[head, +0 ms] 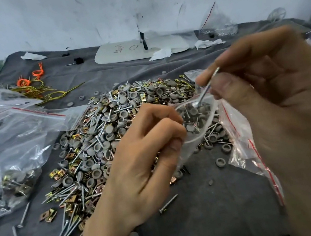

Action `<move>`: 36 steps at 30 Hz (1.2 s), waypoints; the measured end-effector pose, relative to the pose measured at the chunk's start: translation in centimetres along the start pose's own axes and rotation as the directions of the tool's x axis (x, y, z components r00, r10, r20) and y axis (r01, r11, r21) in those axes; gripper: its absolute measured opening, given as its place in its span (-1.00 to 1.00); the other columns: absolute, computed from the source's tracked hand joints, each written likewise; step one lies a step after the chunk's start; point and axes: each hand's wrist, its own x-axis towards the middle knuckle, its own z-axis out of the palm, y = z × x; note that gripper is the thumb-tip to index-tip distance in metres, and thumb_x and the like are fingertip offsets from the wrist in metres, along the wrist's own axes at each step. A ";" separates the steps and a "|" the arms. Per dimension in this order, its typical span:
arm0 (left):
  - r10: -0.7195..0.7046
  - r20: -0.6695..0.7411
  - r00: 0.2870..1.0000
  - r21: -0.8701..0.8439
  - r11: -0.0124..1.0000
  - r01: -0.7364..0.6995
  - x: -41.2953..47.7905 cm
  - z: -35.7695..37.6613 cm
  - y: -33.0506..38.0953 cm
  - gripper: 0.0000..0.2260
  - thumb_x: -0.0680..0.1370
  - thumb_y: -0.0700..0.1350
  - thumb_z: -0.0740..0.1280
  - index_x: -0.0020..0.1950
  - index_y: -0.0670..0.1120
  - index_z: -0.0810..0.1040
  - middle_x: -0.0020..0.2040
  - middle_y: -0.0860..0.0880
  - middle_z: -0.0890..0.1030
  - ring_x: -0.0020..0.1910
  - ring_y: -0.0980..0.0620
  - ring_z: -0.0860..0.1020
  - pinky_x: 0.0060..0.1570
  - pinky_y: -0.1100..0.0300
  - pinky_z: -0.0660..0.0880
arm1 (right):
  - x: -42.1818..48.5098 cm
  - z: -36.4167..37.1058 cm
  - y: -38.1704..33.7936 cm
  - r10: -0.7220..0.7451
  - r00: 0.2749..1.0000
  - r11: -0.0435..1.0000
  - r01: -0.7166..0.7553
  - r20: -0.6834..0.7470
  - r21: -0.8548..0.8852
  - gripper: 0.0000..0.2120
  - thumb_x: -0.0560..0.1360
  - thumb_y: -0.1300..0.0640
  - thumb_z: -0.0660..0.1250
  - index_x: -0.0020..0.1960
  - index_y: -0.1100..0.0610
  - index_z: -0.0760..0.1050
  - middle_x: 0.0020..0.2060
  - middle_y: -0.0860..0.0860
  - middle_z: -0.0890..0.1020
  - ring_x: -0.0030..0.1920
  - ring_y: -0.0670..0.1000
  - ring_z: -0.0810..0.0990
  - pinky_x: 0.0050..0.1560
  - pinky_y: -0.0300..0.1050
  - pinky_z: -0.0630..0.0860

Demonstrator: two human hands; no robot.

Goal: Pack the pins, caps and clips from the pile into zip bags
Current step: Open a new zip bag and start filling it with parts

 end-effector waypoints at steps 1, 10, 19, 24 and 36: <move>-0.009 0.009 1.000 -0.023 1.000 0.009 0.0 0.1 0.0 -0.81 0.58 -0.20 0.14 -0.11 -0.21 0.52 0.04 -0.09 0.49 0.04 0.04 0.51 0.02 0.29 0.39 | -0.1 0.1 -0.2 0.000 1.000 0.999 0.001 0.012 -0.044 -0.82 0.49 0.30 0.39 -0.03 0.07 0.47 -0.16 -0.03 0.68 -0.13 0.03 0.66 -0.12 -0.16 0.54; -0.034 -0.065 0.997 -0.088 0.996 0.029 -0.1 0.0 -0.3 -0.83 0.57 -0.17 0.14 -0.09 -0.15 0.51 0.05 -0.11 0.53 0.03 0.08 0.51 0.00 0.29 0.37 | 0.0 -1.0 0.3 0.042 0.996 0.972 -0.059 -0.076 -0.227 -0.89 0.50 0.18 0.37 -0.03 -0.01 0.55 -0.13 -0.08 0.67 -0.06 -0.08 0.64 -0.06 -0.22 0.49; -0.056 -0.166 0.984 -0.116 0.993 0.037 -0.3 -0.4 -1.1 -0.87 0.57 -0.17 0.13 -0.08 -0.12 0.46 0.05 -0.09 0.54 0.08 0.00 0.52 0.02 0.14 0.40 | -1.6 -3.1 6.8 0.653 0.751 0.640 -0.619 -0.103 -0.455 -0.83 0.46 0.25 0.42 -0.18 -0.02 0.60 -0.30 -0.09 0.65 -0.27 -0.12 0.59 -0.26 -0.34 0.43; -0.086 -0.234 0.969 -0.075 0.995 0.070 -0.4 -1.3 -1.9 -0.87 0.55 -0.19 0.13 -0.11 -0.03 0.43 0.05 0.02 0.53 0.08 0.09 0.51 0.03 0.22 0.37 | -2.9 -2.0 9.6 0.800 0.591 0.357 -0.604 -0.100 -0.713 -0.89 0.37 0.18 0.51 -0.23 0.03 0.61 -0.30 -0.03 0.62 -0.20 -0.02 0.59 -0.23 -0.23 0.40; -0.085 -0.312 0.946 -0.067 0.995 0.067 -0.9 -2.1 -3.1 -0.86 0.57 -0.21 0.12 -0.07 -0.01 0.43 0.05 0.03 0.57 0.07 0.04 0.53 0.05 0.19 0.38 | -3.2 -0.2 9.7 0.783 0.579 0.150 -0.528 -0.225 -0.836 -0.84 0.43 0.21 0.38 -0.04 0.05 0.47 -0.18 0.02 0.53 -0.16 0.10 0.50 -0.20 -0.13 0.41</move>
